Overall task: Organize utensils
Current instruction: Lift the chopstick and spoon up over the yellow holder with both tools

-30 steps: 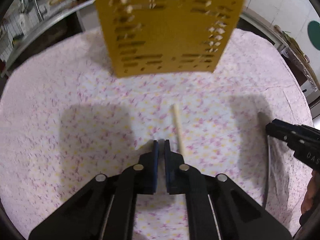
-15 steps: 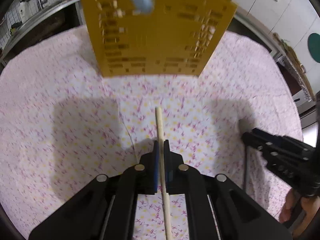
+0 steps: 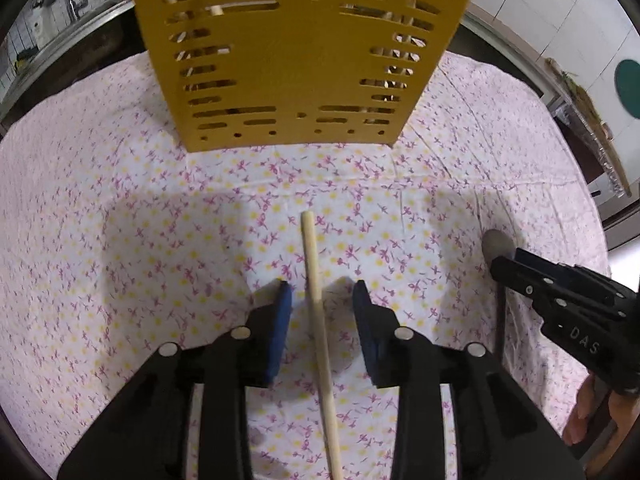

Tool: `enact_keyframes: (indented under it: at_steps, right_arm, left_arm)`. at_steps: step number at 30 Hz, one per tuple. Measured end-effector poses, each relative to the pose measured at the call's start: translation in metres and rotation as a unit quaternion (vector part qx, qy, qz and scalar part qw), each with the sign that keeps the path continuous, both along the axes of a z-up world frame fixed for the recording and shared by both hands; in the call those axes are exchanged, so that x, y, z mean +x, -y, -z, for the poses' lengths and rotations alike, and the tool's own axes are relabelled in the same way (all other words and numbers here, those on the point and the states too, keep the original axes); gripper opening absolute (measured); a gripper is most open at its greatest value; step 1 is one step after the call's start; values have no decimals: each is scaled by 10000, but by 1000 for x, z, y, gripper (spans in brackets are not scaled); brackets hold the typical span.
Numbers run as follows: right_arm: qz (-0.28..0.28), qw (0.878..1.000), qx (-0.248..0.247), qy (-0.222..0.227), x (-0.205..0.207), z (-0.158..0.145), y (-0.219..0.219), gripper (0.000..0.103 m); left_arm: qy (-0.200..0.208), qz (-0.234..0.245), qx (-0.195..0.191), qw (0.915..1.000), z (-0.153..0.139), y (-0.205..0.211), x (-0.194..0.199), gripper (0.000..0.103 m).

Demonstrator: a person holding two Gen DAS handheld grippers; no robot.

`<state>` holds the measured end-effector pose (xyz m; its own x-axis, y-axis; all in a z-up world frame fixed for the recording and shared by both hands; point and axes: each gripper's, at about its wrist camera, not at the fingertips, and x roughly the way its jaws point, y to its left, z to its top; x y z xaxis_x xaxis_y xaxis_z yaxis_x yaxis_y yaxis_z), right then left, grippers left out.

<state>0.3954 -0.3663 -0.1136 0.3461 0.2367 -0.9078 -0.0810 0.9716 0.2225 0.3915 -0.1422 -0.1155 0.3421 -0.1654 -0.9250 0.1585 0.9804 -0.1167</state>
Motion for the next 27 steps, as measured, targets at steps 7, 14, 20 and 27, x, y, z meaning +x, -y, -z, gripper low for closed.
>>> enact_keyframes:
  at_steps: [7, 14, 20, 27]
  right_arm:
    - [-45, 10000, -17, 44, 0, -1, -1, 29]
    - [-112, 9999, -17, 70, -5, -10, 0, 22]
    - [-188, 9998, -8, 58, -7, -19, -4, 12]
    - [-270, 9995, -153, -104, 1, -14, -24, 7]
  left_arm:
    - [92, 67, -64, 9999, 4, -8, 2, 10]
    - [190, 172, -85, 9996, 0, -20, -9, 8]
    - [285, 118, -144, 9994, -15, -51, -15, 8]
    - [259, 114, -124, 9995, -18, -74, -21, 7]
